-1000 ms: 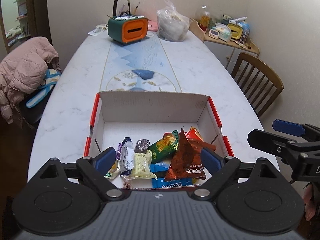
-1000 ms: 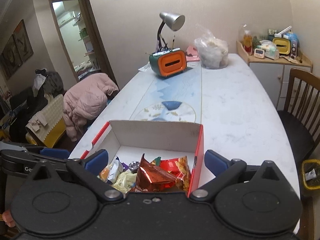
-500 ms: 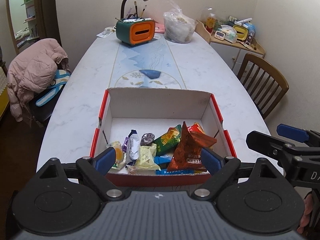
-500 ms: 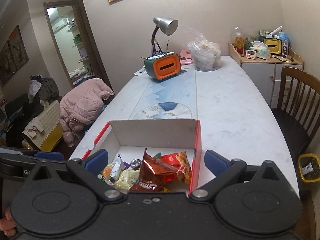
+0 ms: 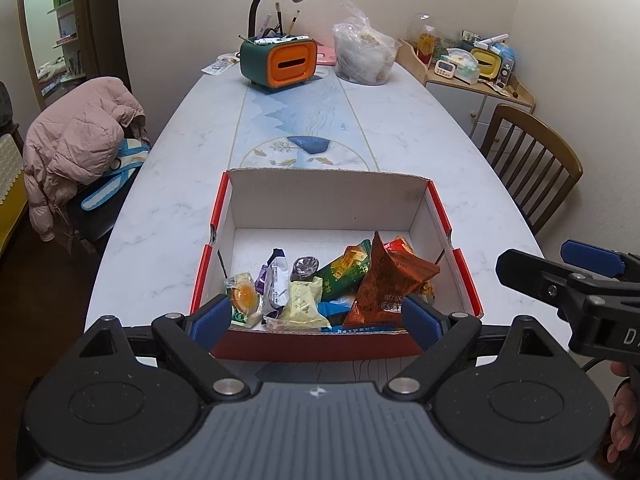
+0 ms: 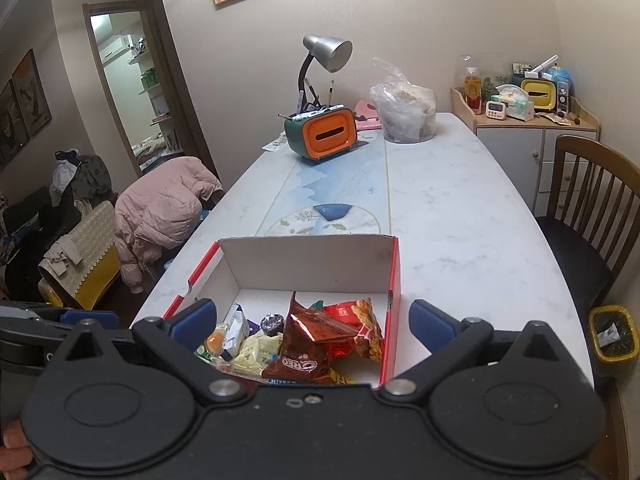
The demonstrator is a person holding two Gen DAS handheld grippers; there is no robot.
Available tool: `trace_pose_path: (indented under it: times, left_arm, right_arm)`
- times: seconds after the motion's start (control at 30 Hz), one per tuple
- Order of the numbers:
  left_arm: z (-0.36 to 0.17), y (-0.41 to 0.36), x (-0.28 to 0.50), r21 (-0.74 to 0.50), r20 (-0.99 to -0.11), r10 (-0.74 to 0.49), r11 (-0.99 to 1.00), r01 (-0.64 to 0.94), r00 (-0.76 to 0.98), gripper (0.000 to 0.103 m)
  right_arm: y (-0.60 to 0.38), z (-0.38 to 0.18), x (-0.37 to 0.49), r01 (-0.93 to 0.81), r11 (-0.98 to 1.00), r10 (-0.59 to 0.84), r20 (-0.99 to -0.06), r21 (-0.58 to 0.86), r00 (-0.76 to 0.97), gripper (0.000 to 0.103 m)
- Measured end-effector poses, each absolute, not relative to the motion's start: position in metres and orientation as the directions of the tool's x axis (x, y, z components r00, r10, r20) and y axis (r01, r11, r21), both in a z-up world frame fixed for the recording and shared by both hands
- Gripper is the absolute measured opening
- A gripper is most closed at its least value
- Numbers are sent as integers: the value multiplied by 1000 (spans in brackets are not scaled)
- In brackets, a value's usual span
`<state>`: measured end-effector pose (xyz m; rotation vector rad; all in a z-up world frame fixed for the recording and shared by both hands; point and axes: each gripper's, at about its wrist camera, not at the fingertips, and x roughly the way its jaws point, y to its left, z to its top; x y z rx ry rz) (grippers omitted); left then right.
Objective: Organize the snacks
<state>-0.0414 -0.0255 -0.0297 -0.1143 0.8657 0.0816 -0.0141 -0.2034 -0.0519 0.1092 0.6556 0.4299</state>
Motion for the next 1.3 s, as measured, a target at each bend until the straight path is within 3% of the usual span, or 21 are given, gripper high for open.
trace_pose_path:
  times: [1.3]
  left_arm:
    - [-28, -30, -49, -69, -761, 5, 994, -90, 648, 92]
  right_arm:
    - [-205, -54, -23, -305, 928, 372, -582, 214, 723, 103]
